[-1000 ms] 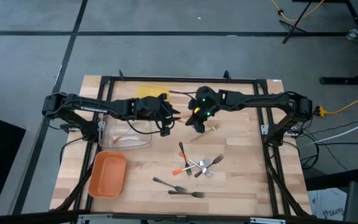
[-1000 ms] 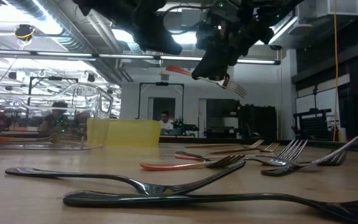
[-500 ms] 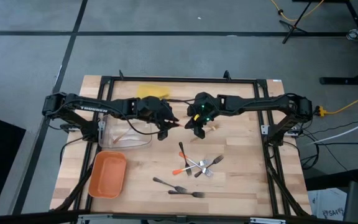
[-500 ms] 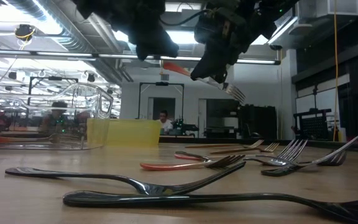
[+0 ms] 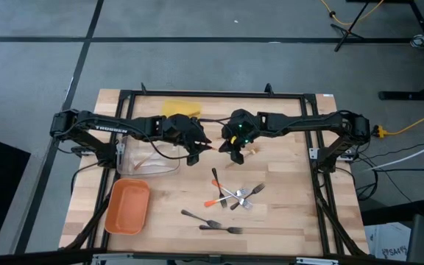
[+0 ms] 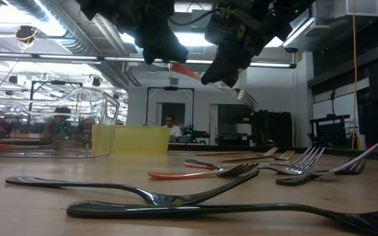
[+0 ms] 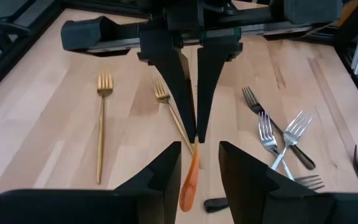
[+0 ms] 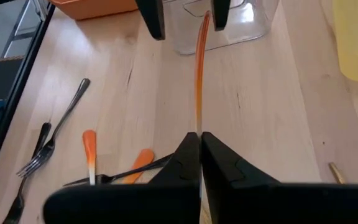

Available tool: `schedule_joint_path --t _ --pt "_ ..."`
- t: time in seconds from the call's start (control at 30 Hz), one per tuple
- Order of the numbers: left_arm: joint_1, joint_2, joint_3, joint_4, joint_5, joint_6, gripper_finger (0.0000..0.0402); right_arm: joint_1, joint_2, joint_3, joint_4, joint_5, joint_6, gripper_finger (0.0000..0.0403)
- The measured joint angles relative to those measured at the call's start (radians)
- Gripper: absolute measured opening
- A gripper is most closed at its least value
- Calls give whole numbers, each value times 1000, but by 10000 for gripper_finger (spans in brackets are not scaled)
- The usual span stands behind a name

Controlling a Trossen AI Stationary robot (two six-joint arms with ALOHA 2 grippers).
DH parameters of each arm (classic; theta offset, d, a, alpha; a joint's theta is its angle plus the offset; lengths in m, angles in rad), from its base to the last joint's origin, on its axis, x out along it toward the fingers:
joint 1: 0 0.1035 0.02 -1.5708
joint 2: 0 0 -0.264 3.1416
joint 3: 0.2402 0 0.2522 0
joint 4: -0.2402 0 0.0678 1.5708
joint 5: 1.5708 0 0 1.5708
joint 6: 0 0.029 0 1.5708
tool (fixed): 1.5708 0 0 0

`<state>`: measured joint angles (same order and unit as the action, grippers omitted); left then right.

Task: Sort silverware by color (type)
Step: Put the orange fork into the transparent bin

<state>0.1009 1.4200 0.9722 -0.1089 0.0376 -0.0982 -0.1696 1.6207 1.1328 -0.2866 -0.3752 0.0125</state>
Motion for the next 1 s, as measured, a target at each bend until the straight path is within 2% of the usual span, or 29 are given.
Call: schedule_joint_path --t 0.33,1.0 --pt "-1 0 0 -17 0 0 102 0 0 0 9 1 -69 0" --pt "-2 -1 0 -67 8 -4 101 0 0 0 69 1 -74 0"
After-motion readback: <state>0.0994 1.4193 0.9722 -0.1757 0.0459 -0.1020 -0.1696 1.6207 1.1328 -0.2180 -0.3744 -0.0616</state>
